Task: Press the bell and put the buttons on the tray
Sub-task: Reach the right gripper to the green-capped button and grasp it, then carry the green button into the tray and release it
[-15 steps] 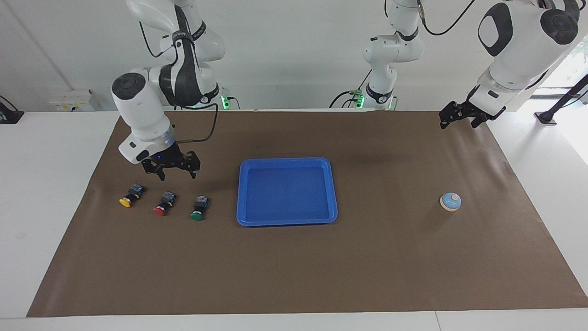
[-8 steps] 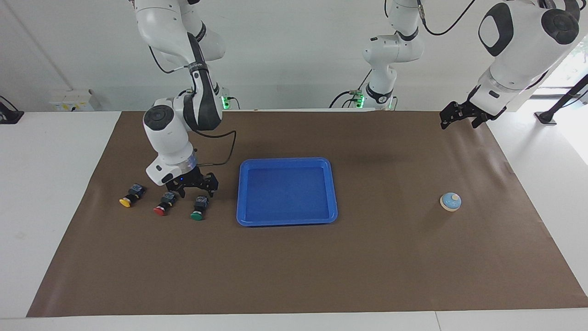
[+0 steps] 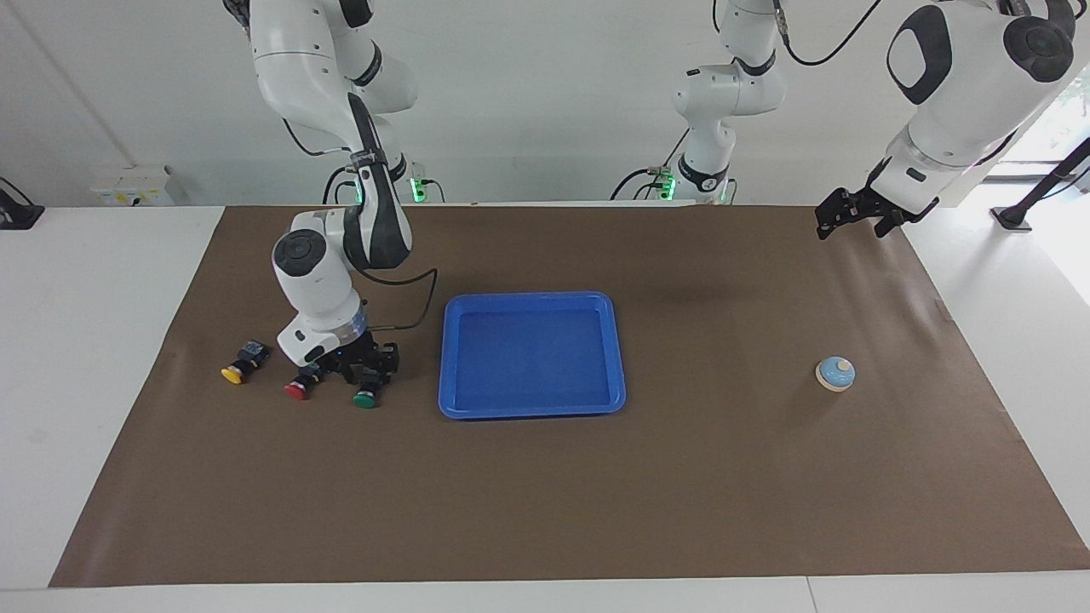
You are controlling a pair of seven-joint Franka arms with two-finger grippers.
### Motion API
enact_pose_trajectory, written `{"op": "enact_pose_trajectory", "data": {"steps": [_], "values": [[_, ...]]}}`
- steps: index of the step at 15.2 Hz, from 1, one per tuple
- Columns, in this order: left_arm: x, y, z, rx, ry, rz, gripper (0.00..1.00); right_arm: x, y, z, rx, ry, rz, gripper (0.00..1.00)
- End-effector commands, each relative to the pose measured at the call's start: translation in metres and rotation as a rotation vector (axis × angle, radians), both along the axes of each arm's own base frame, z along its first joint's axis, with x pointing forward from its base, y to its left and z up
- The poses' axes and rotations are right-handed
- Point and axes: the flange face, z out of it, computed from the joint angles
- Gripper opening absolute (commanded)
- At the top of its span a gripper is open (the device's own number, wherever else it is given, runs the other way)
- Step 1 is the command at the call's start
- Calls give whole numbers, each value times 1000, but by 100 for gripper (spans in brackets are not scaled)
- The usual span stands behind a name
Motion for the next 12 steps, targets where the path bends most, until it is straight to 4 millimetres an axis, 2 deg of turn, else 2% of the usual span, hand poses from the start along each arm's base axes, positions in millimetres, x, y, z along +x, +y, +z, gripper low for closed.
{"op": "enact_pose_trajectory", "data": {"steps": [1, 3, 4, 6, 8, 9, 12], "values": [[-6, 0, 3, -2, -15, 13, 100, -1, 3, 2, 7, 3, -3, 0], [-6, 0, 3, -2, -15, 14, 100, 5, 7, 15, 7, 7, 5, 0], [-6, 0, 3, -2, -15, 13, 100, 14, 11, 31, 6, 15, 8, 0], [-6, 0, 3, -2, -15, 13, 100, 27, 45, 67, 7, 40, 48, 0], [-6, 0, 3, -2, -15, 13, 100, 38, 83, 93, 6, 59, 19, 0], [-5, 0, 4, -2, -17, 12, 100, 36, 105, 99, 3, 64, 29, 0], [-6, 0, 3, -2, -15, 13, 100, 17, 166, 95, 4, 63, 63, 0]]}}
